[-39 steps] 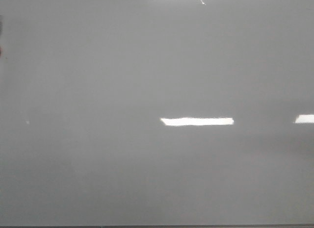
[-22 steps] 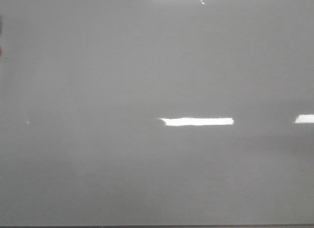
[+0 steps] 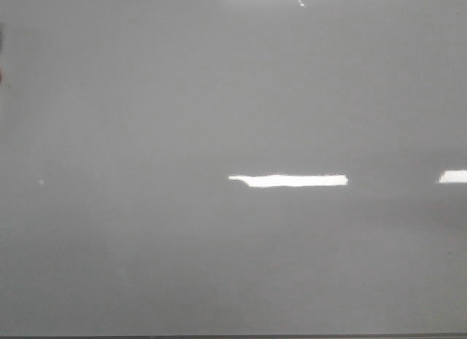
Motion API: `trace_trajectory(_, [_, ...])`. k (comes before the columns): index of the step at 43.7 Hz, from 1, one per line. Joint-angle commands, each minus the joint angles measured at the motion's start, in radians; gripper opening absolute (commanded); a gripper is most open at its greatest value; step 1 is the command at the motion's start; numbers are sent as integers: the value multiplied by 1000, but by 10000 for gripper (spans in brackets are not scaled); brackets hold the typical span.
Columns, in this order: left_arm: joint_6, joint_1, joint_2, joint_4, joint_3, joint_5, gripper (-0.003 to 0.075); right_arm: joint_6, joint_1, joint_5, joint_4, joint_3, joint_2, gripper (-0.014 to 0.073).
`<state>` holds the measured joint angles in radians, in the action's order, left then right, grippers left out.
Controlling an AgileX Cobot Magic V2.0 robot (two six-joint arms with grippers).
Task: Write number 6 on whiteboard
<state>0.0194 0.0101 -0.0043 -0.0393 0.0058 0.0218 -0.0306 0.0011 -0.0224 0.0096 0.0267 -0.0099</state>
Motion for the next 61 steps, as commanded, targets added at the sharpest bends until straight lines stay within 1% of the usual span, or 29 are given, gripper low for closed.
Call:
trace_trajectory(1, [-13, -7, -15, 2, 3, 106, -20, -2, -5, -108, -10, -6, -20, -67])
trace_trajectory(7, [-13, -7, -15, 2, -19, 161, -20, -3, -5, -134, -10, -37, -20, -67])
trace_trajectory(10, [-13, -7, -15, 2, -59, 156, -20, -3, -5, -119, -10, -76, -19, -67])
trace_trajectory(16, [-13, -7, -13, 4, -191, 111, -20, -3, -5, -12, -10, -191, -19, -67])
trace_trajectory(20, [-13, -7, -2, 4, -296, 24, -20, -3, -5, 89, -10, -289, -15, -67])
trace_trajectory(26, [-13, -7, 56, 2, -458, -134, -20, -3, -5, 197, -10, -428, 22, -67])
trace_trajectory(35, [-13, -7, 218, 2, -682, -397, -20, -3, -5, 344, 13, -624, 166, -67])
trace_trajectory(40, [-13, -7, 298, 2, -756, -514, -20, -3, -5, 459, 20, -714, 264, -67])
trace_trajectory(46, [-13, -7, 362, 2, -769, -559, -20, -2, -5, 590, 20, -777, 383, -67])
trace_trajectory(52, [-13, -7, 408, 2, -769, -582, -20, -2, -5, 613, 20, -779, 470, -67])
trace_trajectory(61, [-13, -7, 437, 6, -735, -569, -20, -2, -5, 612, 20, -778, 565, -67])
